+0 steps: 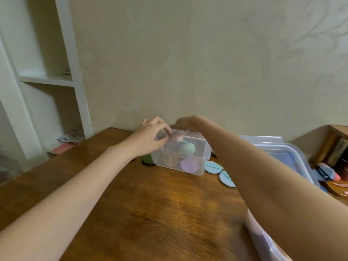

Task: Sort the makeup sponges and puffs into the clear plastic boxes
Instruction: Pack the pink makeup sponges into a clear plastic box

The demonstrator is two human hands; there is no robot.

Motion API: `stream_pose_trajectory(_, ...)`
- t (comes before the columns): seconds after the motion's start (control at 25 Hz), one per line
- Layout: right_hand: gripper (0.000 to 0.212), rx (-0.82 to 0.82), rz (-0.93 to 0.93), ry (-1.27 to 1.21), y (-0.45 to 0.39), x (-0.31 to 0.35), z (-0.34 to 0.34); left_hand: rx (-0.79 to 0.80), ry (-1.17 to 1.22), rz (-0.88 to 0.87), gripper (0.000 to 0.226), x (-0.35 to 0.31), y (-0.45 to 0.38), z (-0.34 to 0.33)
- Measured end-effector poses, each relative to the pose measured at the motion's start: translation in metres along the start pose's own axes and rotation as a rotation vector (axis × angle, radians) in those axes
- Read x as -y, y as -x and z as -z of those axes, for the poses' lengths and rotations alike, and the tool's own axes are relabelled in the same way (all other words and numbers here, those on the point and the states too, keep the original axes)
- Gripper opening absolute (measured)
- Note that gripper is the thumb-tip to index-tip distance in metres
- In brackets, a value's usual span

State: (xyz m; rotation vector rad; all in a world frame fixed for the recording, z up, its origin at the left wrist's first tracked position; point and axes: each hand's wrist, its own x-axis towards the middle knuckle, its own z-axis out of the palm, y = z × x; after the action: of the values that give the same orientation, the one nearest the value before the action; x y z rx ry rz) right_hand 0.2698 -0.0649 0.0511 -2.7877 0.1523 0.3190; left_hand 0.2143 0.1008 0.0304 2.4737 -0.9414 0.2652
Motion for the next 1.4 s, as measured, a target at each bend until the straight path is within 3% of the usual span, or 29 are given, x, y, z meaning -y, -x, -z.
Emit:
stream_pose_trajectory(0.16, 0.025, -0.256, 0.173, -0.202, 0.071, -0.010, 0.040, -0.126, -0.015, 0.045, 0.018, -0.026, 0.003, 0.002)
stream_pose_trajectory(0.32, 0.015, -0.036, 0.220, -0.412, 0.178, -0.060, 0.054, -0.162, 0.091, -0.063, 0.019, -0.102, 0.013, -0.021)
stream_pose_trajectory(0.52, 0.045, 0.168, -0.056, -0.490, 0.288, -0.141, 0.032, 0.159, 0.231, -0.338, 0.018, -0.195, 0.048, -0.059)
stream_pose_trajectory(0.68, 0.036, 0.261, -0.098, -0.324, 0.330, -0.180, 0.007, 0.433, 0.275, -0.401, 0.017, -0.229, 0.066, -0.086)
stream_pose_trajectory(0.8, 0.028, 0.301, -0.110, -0.440, 0.335, -0.194, -0.003, 0.496, 0.208, -0.428, 0.019, -0.234, 0.070, -0.093)
stream_pose_trajectory(1.0, 0.042, 0.442, -0.142, -0.599, 0.319, -0.194, -0.010, 0.640, 0.181, -0.413, 0.025, -0.228, 0.072, -0.091)
stream_pose_trajectory(1.2, 0.038, 0.482, -0.164, -0.514, 0.297, -0.188, -0.016, 0.652, 0.098, -0.433, 0.023, -0.223, 0.069, -0.094)
stream_pose_trajectory(1.32, 0.040, 0.492, -0.158, -0.238, 0.286, -0.180, -0.018, 0.654, 0.077, -0.423, 0.018, -0.218, 0.067, -0.095)
stream_pose_trajectory(1.4, 0.032, 0.410, -0.106, -0.007, 0.278, -0.178, -0.032, 0.654, 0.076, -0.445, 0.014, -0.216, 0.065, -0.096)
